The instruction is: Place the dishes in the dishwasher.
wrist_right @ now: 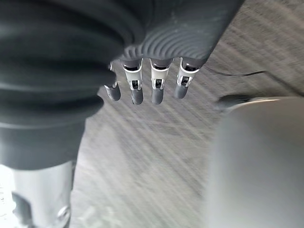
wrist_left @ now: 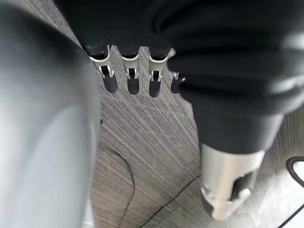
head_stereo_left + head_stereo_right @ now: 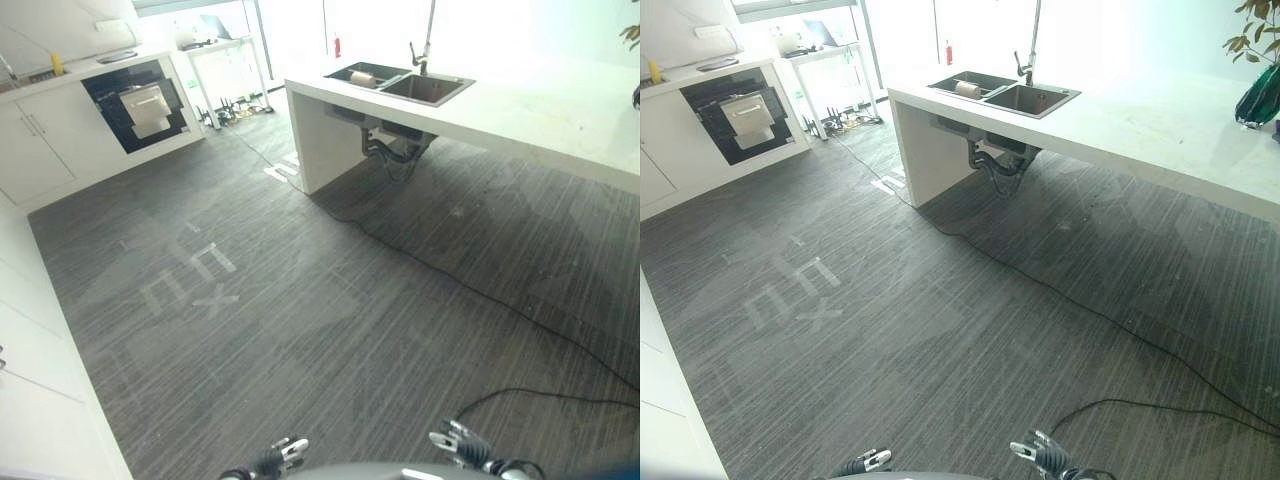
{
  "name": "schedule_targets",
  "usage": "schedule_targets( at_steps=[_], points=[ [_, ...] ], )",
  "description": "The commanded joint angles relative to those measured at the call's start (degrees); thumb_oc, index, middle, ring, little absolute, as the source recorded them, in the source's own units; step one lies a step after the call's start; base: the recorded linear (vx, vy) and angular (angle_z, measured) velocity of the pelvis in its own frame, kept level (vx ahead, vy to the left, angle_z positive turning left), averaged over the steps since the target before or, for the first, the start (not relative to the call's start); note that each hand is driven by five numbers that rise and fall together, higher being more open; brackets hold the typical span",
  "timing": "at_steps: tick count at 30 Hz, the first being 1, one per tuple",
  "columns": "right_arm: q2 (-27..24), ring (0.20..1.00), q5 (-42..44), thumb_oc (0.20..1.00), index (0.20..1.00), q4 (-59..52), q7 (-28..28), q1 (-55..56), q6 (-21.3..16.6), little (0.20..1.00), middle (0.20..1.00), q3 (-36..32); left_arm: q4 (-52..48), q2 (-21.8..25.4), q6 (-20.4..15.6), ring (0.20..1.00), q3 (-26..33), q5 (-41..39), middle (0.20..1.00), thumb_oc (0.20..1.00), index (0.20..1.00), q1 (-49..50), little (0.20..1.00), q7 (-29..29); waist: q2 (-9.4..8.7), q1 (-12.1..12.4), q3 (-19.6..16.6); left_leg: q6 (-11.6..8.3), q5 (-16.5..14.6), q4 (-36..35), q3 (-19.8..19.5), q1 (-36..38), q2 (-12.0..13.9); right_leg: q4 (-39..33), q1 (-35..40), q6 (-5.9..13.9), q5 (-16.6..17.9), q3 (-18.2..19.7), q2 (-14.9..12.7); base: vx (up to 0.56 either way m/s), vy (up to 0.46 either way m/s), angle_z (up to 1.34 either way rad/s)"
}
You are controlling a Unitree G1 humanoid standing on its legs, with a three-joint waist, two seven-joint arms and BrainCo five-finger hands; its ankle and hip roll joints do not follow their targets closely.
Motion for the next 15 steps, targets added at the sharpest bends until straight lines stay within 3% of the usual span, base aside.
schedule_targets(
  at_steps=[1, 5, 9, 13, 15],
  points=[
    [0.21, 1.000, -2.88, 1.000, 1.000, 4.31, 0.85, -4.16, 0.86, 1.000, 1.000, 1.88, 4.67, 0.03, -0.42, 1.000, -1.73, 4.87, 1.000, 1.000, 1.000, -4.77, 1.000, -2.47, -1.26, 0.14, 0.59, -0.04, 0.06, -0.20, 0.04, -2.95, -2.15, 0.03, 1.35, 4.07, -0.64, -3.06, -1.51, 0.00, 0.000, 0.00],
    [-0.52, 1.000, -2.03, 1.000, 1.000, 4.44, 0.70, -4.40, 2.09, 1.000, 1.000, 1.55, 3.96, 0.13, 1.31, 1.000, -2.58, 2.68, 1.000, 1.000, 1.000, -4.82, 1.000, -1.28, -1.08, 0.28, 0.93, -0.06, 0.18, -0.20, -0.34, -3.17, -2.17, 0.03, 1.24, 4.12, -0.68, -3.15, -1.53, 0.00, 0.000, 0.00],
    [-1.05, 1.000, -2.38, 1.000, 1.000, 4.75, 1.12, -4.55, 2.06, 1.000, 1.000, 1.16, 4.54, 0.73, 2.04, 1.000, -3.08, 9.63, 1.000, 1.000, 1.000, -4.48, 1.000, 1.46, -1.11, 0.32, 1.18, -0.08, 0.26, -0.20, -0.41, -3.18, -2.14, 0.03, 1.23, 4.05, -0.66, -3.11, -1.44, -0.01, -0.010, 0.04],
    [-0.83, 1.000, -1.67, 1.000, 1.000, 4.80, 1.18, -4.41, 0.44, 1.000, 1.000, 1.29, 5.30, 0.35, 0.46, 1.000, -3.64, 8.68, 1.000, 1.000, 1.000, -3.96, 1.000, 4.95, -1.02, 0.29, 1.45, -0.11, 0.34, -0.20, -0.68, -3.09, -2.08, 0.03, 1.34, 4.01, -0.69, -3.09, -1.41, 0.00, -0.008, 0.06],
    [-0.66, 1.000, -1.78, 1.000, 1.000, 4.56, 1.24, -4.38, -0.82, 1.000, 1.000, 1.41, 5.36, 0.27, -3.33, 1.000, -3.70, 8.17, 1.000, 1.000, 1.000, -4.02, 1.000, 7.80, -1.03, 0.24, 1.54, -0.14, 0.36, -0.20, -0.74, -3.10, -2.09, 0.03, 1.30, 4.01, -0.67, -3.06, -1.40, 0.00, 0.000, 0.00]
  ],
)
